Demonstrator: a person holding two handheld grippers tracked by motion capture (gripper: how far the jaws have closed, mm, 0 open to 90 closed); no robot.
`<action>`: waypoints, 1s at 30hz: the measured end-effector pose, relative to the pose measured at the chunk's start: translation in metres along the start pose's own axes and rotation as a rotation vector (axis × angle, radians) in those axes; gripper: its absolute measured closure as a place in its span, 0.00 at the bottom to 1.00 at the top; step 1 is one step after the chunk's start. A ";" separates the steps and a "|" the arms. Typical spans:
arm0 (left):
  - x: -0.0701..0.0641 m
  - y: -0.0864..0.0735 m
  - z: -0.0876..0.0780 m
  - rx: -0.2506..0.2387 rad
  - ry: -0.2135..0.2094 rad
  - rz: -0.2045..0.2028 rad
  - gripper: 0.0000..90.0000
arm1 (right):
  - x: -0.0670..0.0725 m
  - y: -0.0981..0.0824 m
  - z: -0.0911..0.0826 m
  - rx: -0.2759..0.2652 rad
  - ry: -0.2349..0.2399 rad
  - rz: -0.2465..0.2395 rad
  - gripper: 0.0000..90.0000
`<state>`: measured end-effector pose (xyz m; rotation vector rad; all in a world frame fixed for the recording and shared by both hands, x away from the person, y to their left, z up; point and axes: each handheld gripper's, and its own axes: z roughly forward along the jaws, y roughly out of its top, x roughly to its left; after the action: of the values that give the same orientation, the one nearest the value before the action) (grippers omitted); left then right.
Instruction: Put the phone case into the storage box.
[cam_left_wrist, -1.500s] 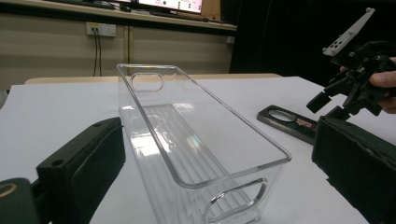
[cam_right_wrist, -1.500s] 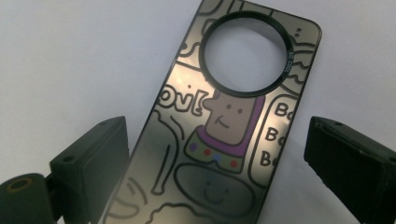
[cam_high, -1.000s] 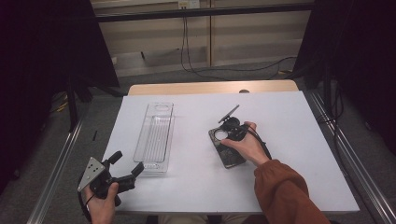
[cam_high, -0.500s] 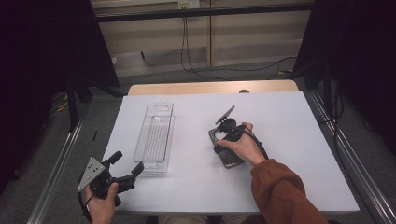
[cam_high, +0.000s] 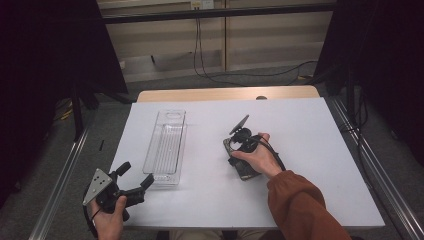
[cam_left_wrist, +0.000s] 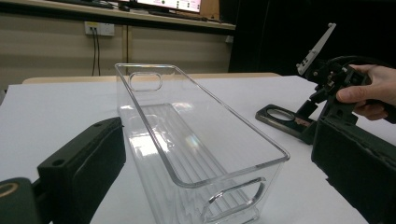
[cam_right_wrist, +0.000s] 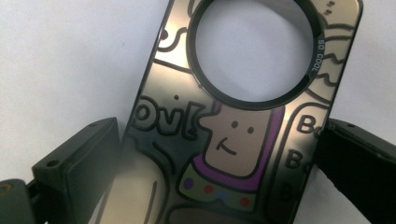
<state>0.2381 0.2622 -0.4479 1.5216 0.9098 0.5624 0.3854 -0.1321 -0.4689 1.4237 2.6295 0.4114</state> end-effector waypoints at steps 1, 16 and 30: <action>0.001 0.000 0.000 0.001 0.001 0.000 0.04 | 0.000 0.000 0.000 0.003 0.000 0.001 0.01; 0.000 0.000 0.000 0.006 0.001 0.004 0.04 | -0.002 0.004 -0.002 0.033 -0.001 -0.008 0.09; -0.001 0.000 0.001 0.011 0.001 0.012 0.04 | -0.004 0.006 -0.002 0.041 0.004 -0.017 0.08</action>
<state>0.2385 0.2613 -0.4475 1.5378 0.9061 0.5677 0.3914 -0.1326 -0.4654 1.4135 2.6661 0.3605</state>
